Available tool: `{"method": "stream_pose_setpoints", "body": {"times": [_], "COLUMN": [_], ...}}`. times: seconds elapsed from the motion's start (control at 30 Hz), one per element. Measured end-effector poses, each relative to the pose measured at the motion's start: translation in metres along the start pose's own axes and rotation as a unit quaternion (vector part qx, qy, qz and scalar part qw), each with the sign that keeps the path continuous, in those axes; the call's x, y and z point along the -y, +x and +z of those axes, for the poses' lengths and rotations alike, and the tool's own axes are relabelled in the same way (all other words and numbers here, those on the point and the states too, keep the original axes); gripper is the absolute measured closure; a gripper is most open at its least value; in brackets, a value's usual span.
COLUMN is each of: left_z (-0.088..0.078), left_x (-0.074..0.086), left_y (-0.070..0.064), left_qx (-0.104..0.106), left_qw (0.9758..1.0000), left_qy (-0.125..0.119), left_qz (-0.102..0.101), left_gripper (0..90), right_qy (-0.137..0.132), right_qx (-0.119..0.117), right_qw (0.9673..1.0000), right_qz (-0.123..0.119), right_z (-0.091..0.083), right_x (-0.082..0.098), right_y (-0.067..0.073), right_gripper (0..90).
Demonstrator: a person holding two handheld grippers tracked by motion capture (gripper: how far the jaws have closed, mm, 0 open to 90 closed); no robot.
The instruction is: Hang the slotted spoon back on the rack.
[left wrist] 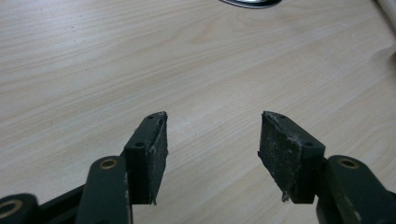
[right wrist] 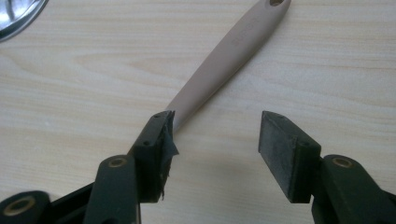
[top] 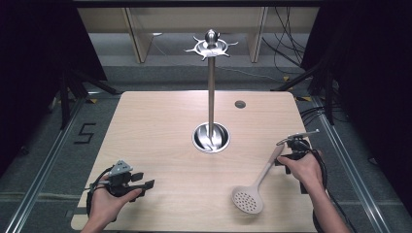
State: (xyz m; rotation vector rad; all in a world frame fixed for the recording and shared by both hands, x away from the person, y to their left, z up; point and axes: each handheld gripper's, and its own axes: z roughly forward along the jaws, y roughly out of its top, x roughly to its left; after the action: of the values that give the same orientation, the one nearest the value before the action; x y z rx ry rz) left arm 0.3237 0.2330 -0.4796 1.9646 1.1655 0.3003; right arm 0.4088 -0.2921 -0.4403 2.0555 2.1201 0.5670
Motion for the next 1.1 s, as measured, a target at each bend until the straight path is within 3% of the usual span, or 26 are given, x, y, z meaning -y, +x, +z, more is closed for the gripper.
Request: {"method": "stream_pose_setpoints", "body": {"times": [0.03, 0.07, 0.1, 0.2, 0.23, 0.27, 0.3, 0.33, 0.37, 0.4, 0.43, 0.63, 0.67, 0.7, 0.73, 0.77, 0.8, 0.83, 0.87, 0.9, 0.93, 0.97, 1.0, 1.03, 1.07, 1.1], "left_z": [0.001, 0.0, 0.0, 0.0, -0.001, -0.002, -0.003, -0.004, -0.004, -0.003, -0.004, -0.001, -0.001, -0.001, -0.001, -0.001, -0.001, -0.001, -0.001, -0.002, -0.002, -0.002, -0.002, -0.003, -0.002, -0.002], "left_x": [-0.001, -0.001, 0.0, 0.001, 0.001, 0.001, 0.001, 0.001, 0.002, 0.002, 0.002, 0.001, 0.001, 0.0, 0.0, 0.001, 0.001, 0.001, 0.002, 0.001, 0.002, 0.002, 0.002, 0.002, 0.002, 0.001], "left_y": [-0.001, 0.0, -0.001, -0.002, -0.003, -0.003, -0.003, -0.001, -0.002, -0.003, -0.001, -0.002, -0.002, -0.002, -0.002, -0.001, -0.001, -0.003, -0.003, -0.001, -0.002, -0.002, -0.002, -0.001, -0.002, -0.003], "left_qx": [0.004, 0.005, 0.007, 0.008, 0.01, 0.011, 0.013, 0.013, 0.013, 0.011, 0.013, 0.011, 0.013, 0.011, 0.011, 0.013, 0.013, 0.014, 0.012, 0.011, 0.01, 0.01, 0.011, 0.011, 0.011, 0.014], "left_qw": [1.0, 1.0, 1.0, 0.9999, 0.9999, 0.9999, 0.9999, 0.9998, 0.9999, 0.9999, 0.9999, 0.9999, 0.9999, 0.9998, 0.9998, 0.9998, 0.9998, 0.9999, 0.9999, 0.9999, 0.9999, 0.9999, 0.9999, 0.9999, 0.9999, 0.9999], "left_qy": [-0.005, 0.0, 0.004, -0.002, -0.008, -0.009, -0.008, -0.001, -0.007, -0.011, -0.005, -0.003, -0.002, 0.002, 0.002, 0.005, 0.005, -0.004, -0.005, 0.002, 0.0, -0.001, -0.001, 0.0, -0.004, -0.003], "left_qz": [-0.003, 0.004, 0.004, 0.007, 0.004, 0.005, 0.004, 0.012, 0.005, 0.003, 0.008, 0.011, 0.011, 0.014, 0.014, 0.014, 0.014, 0.004, 0.005, 0.012, 0.009, 0.009, 0.009, 0.011, 0.006, 0.005], "left_gripper": [41.4, 41.4, 41.4, 41.4, 41.4, 41.5, 41.4, 41.4, 41.5, 41.5, 41.5, 41.4, 41.4, 41.4, 41.4, 41.4, 41.4, 41.4, 41.4, 41.4, 41.4, 41.4, 41.4, 41.4, 41.4, 41.3], "right_qy": [0.008, 0.008, 0.004, 0.002, 0.018, 0.016, 0.012, 0.025, 0.019, 0.007, 0.017, 0.021, 0.025, 0.023, 0.036, 0.03, 0.035, 0.035, 0.05, 0.048, 0.046, 0.048, 0.059, 0.044, 0.053, 0.062], "right_qx": [-0.001, -0.002, -0.001, -0.004, -0.007, -0.002, 0.003, 0.002, -0.001, 0.0, 0.0, 0.015, 0.007, 0.013, 0.023, 0.021, 0.026, 0.027, 0.021, 0.019, 0.027, 0.035, 0.031, 0.027, 0.037, 0.035], "right_qw": [0.9992, 0.9988, 0.9997, 0.9989, 0.9991, 0.9973, 0.996, 0.9962, 0.9939, 0.9961, 0.9942, 0.9941, 0.991, 0.9922, 0.9947, 0.9936, 0.997, 0.997, 0.9916, 0.9903, 0.9956, 0.9968, 0.9933, 0.9924, 0.9956, 0.9924], "right_qz": [0.039, 0.047, 0.025, 0.048, 0.038, 0.072, 0.089, 0.084, 0.108, 0.088, 0.106, 0.105, 0.131, 0.121, 0.093, 0.107, 0.064, 0.064, 0.118, 0.129, 0.077, 0.053, 0.095, 0.111, 0.069, 0.1], "right_z": [0.0, 0.0, 0.001, 0.002, 0.002, 0.003, 0.005, 0.005, 0.006, 0.009, 0.009, 0.019, 0.021, 0.025, 0.026, 0.029, 0.032, 0.034, 0.034, 0.037, 0.039, 0.04, 0.04, 0.043, 0.042, 0.043], "right_x": [-0.002, -0.004, -0.007, -0.014, -0.017, -0.018, -0.021, -0.024, -0.026, -0.028, -0.03, -0.049, -0.051, -0.052, -0.05, -0.052, -0.051, -0.052, -0.053, -0.054, -0.052, -0.051, -0.051, -0.051, -0.05, -0.051], "right_y": [0.005, 0.006, 0.001, 0.0, -0.003, 0.001, 0.003, 0.002, 0.006, 0.003, 0.004, 0.001, 0.005, 0.004, 0.0, 0.002, -0.004, -0.004, 0.004, 0.006, -0.002, -0.004, 0.003, 0.006, 0.0, 0.006], "right_gripper": [45.6, 45.7, 45.7, 46.0, 46.0, 46.3, 47.3, 47.5, 47.5, 47.5, 47.5, 46.6, 46.4, 46.3, 46.1, 46.0, 45.9, 45.7, 45.6, 45.5, 45.1, 45.1, 45.1, 45.1, 45.1, 45.1]}}
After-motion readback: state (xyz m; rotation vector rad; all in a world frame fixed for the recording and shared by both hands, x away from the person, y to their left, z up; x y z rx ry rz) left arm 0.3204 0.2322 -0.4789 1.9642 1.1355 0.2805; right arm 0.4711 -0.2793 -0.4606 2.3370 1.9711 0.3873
